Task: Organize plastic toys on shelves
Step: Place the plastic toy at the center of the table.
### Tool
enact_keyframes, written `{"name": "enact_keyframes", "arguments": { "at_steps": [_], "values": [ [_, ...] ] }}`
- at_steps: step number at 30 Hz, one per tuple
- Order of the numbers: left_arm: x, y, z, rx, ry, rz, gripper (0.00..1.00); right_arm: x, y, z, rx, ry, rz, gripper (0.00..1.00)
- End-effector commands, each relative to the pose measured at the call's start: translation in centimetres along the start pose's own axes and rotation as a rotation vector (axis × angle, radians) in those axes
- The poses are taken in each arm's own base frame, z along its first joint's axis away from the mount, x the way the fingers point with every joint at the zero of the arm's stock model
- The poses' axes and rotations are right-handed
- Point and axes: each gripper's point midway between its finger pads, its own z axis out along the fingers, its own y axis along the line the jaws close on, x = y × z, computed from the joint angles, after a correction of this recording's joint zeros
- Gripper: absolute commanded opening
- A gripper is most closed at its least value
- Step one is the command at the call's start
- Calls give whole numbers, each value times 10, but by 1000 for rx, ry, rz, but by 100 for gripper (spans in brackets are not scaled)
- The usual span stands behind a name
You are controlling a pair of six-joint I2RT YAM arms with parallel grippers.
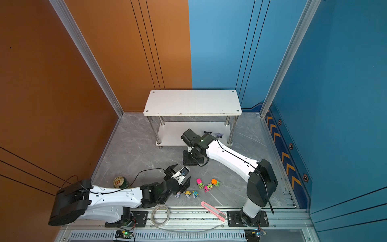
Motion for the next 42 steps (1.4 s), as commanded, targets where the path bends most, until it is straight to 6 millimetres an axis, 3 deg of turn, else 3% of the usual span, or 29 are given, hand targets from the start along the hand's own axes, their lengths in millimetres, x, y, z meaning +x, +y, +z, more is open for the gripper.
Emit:
{"name": "enact_keyframes", "arguments": {
  "at_steps": [1, 8, 15, 25, 33, 42],
  "values": [
    [-11, 25, -12, -84, -63, -100, 98, -4, -21, -1, 47, -16, 10, 0],
    [3, 64, -34, -130, -77, -235, 98, 1, -59, 13, 204, 7, -18, 0],
    [6, 88, -45, -138, -92, -327, 98, 15, -77, 29, 389, 78, -119, 0],
    [10, 82, -40, -98, -80, -346, 98, 27, -79, 53, 440, 147, -138, 0],
    [12, 80, -38, -89, -78, -361, 98, 25, -73, 61, 427, 171, -129, 0],
    [13, 76, -34, -73, -68, -367, 98, 20, -68, 64, 416, 170, -129, 11]
  ]
}}
